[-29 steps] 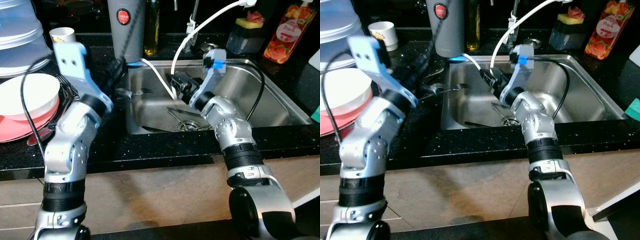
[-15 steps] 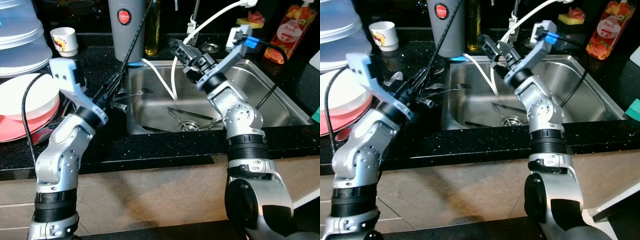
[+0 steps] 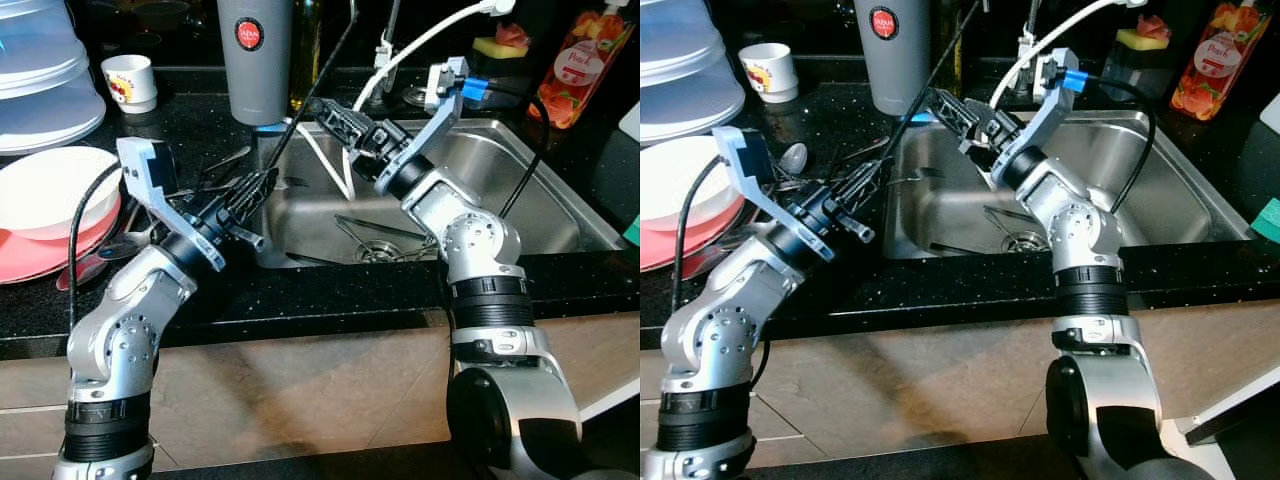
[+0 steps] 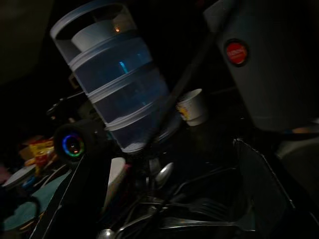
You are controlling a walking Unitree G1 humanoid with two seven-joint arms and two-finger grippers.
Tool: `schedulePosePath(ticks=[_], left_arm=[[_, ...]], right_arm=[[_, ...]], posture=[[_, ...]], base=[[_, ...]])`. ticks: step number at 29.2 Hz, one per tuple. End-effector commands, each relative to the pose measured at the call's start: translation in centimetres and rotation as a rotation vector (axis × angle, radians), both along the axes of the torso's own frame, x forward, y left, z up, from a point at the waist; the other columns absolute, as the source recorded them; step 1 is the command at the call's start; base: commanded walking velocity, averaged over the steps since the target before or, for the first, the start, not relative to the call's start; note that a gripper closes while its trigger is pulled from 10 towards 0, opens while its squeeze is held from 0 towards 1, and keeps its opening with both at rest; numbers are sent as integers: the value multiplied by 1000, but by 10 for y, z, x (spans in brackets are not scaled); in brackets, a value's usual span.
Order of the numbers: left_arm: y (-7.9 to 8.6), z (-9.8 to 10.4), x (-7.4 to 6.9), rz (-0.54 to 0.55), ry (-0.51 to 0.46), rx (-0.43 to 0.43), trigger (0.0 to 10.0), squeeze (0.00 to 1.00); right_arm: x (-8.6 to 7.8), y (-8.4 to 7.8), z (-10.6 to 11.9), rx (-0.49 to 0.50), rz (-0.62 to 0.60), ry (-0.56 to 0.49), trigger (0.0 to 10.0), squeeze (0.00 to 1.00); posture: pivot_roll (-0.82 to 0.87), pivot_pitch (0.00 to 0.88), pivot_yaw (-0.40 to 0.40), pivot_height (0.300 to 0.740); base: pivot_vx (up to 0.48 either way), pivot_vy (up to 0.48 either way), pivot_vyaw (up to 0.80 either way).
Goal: Kitchen organization
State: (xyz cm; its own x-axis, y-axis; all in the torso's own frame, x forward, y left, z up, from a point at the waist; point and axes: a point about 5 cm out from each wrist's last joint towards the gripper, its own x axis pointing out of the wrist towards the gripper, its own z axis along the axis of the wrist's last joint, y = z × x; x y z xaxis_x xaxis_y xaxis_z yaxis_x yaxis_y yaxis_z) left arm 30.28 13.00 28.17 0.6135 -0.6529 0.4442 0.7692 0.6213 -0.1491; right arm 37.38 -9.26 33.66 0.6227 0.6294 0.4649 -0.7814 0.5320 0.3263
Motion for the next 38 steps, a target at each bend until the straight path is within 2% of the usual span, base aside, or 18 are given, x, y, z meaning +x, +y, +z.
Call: schedulePosePath(ticks=[1, 4, 5, 6, 7, 29, 30, 31, 32, 33, 37, 38], left_arm=[[0, -1, -4, -19, -4, 20, 0, 0], [-3, -3, -5, -36, 1, 35, 0, 0], [-4, -3, -5, -40, 3, 39, 0, 0], [-4, -3, -5, -40, 3, 39, 0, 0], [-4, -3, -5, -38, 3, 40, 0, 0], [1, -4, -1, 32, 10, 59, 0, 0], [1, -5, 0, 48, 11, 65, 5529, 110], [3, -6, 3, 80, 13, 77, 10000, 600], [3, -6, 3, 80, 13, 77, 10000, 600], [10, -7, 10, 175, 27, 90, 10000, 1000], [21, -7, 19, 329, 20, 129, 10000, 1000], [21, -7, 19, 329, 20, 129, 10000, 1000]], right_arm=[[-3, 3, 0, 2, 28, -3, 10000, 0], [-5, 5, -1, -6, 45, -1, 10000, 0], [-5, 6, -1, 4, 49, 3, 9529, 0], [-5, 6, -1, 4, 49, 3, 9529, 0], [-5, 5, 0, 12, 47, 6, 0, 0], [1, -7, 3, 78, -22, 23, 0, 0], [1, -7, 3, 81, -29, 24, 0, 0], [2, -8, 2, 83, -40, 25, 0, 0], [2, -8, 2, 83, -40, 25, 0, 0], [6, -13, 2, 90, -81, 33, 0, 0], [14, -27, -2, 80, -201, 43, 0, 0], [14, -27, -2, 80, -201, 43, 0, 0]], posture=[[-11, 145, -13, 740], [-11, 137, -17, 740], [-11, 137, -17, 740], [-11, 137, -17, 740], [-11, 137, -17, 740], [-13, 148, -23, 740], [-13, 148, -23, 740], [-13, 148, -23, 740], [-13, 148, -23, 740], [-13, 154, -25, 740], [-13, 154, -25, 740], [-13, 154, -25, 740]], base=[[0, 0, 0], [0, 0, 0], [0, 0, 0], [0, 0, 0], [0, 0, 0], [0, 0, 0], [0, 0, 0], [0, 0, 0], [0, 0, 0], [0, 0, 0], [0, 0, 0], [0, 0, 0]])
